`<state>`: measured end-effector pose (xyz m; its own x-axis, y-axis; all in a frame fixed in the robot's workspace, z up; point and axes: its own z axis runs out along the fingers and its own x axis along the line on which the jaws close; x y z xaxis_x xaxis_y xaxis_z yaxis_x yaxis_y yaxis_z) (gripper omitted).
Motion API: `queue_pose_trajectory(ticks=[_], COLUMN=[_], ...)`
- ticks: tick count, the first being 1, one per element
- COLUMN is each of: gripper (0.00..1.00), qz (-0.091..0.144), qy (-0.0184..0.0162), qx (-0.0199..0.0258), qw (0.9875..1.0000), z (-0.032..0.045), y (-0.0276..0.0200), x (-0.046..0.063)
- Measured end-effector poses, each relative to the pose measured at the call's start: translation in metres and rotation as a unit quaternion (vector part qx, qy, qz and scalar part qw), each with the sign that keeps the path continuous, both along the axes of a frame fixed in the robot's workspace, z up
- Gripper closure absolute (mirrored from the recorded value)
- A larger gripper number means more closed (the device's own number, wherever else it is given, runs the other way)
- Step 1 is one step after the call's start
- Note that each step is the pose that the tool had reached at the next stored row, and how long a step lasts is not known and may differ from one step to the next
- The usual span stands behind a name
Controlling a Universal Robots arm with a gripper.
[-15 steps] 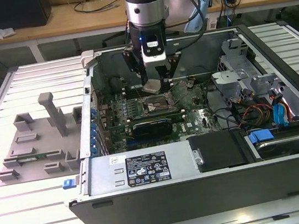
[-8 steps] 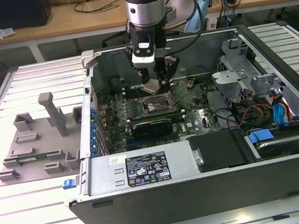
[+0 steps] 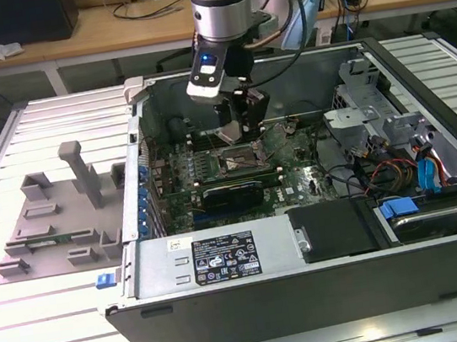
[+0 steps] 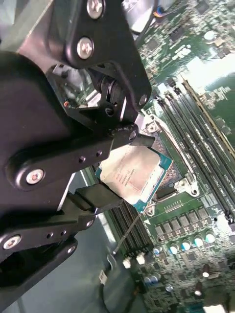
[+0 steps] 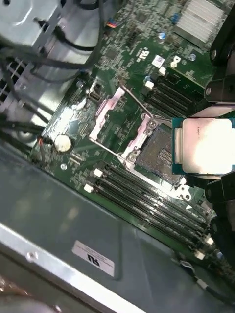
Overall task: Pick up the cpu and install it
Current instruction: 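Place the cpu into insertion slot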
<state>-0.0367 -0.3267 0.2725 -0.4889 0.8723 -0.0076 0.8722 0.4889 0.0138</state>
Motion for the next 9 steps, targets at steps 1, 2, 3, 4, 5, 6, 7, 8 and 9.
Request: queue_pose_trajectory(ticks=[1,2,3,4,5,6,7,8,9], gripper=[0.45,0.45,0.45,0.45,0.45,0.45,0.45,0.45,0.45], qz=[-0.012,-0.021,-0.031,-0.041,-0.05,-0.064,-0.081,-0.092,-0.101], qy=[0.0,0.0,0.0,0.0,0.0,0.0,0.0,0.0,0.0], qx=[0.0,0.0,0.0,0.0,0.0,0.0,0.0,0.0,0.0], qw=[0.9999,0.9998,0.9995,0.9992,0.9987,0.9979,0.9967,0.9957,0.9948], z=[-0.0001,-0.0002,-0.0003,-0.0004,-0.0005,-0.0006,-0.0008,-0.0009,-0.001], y=[0.0,0.0,0.0,0.0,0.0,0.0,0.0,0.0,0.0], x=[0.0,0.0,0.0,0.0,0.0,0.0,0.0,0.0,0.0])
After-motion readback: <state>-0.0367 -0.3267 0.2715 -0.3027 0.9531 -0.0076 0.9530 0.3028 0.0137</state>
